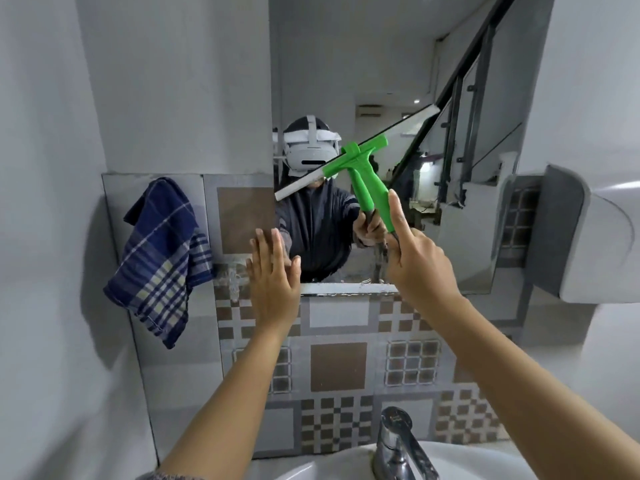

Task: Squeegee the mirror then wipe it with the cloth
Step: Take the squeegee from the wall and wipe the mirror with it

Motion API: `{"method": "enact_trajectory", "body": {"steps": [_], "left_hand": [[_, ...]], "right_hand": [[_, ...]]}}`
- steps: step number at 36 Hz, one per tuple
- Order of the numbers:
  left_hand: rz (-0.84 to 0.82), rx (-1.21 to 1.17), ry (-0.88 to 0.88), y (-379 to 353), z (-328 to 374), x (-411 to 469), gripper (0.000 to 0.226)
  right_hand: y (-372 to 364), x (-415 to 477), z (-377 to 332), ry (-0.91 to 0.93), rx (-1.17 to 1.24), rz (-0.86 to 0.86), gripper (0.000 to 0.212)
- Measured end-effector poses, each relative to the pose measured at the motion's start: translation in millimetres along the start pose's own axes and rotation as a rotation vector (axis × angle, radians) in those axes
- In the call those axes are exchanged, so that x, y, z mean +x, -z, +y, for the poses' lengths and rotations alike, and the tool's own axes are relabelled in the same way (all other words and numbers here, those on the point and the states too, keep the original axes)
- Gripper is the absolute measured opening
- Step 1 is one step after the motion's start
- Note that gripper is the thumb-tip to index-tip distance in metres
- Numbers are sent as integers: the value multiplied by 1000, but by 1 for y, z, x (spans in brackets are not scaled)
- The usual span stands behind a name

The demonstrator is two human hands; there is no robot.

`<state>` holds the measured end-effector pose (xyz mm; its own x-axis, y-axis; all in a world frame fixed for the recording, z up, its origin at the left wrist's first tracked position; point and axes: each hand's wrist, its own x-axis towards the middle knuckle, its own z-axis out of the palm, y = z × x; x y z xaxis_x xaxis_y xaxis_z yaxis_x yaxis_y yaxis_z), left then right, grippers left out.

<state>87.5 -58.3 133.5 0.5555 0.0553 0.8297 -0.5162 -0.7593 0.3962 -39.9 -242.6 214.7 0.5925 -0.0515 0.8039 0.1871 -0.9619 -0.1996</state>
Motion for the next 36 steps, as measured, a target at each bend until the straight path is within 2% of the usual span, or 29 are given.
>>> {"method": "enact_trajectory", "body": {"steps": [9,17,27,36], "left_hand": [[40,38,35,-3,7,-3,63],[62,54,148,-12,22,-5,60],[72,107,203,-10,35,-4,60],[67,109,142,-5,33,-3,61]], "right_hand": [[44,23,38,227,-233,-87,63],[62,16,100,273,-302,-84,62],[68,-13,160,137,-250,-70,64],[49,-55,178,-50,-79,3,67]]}}
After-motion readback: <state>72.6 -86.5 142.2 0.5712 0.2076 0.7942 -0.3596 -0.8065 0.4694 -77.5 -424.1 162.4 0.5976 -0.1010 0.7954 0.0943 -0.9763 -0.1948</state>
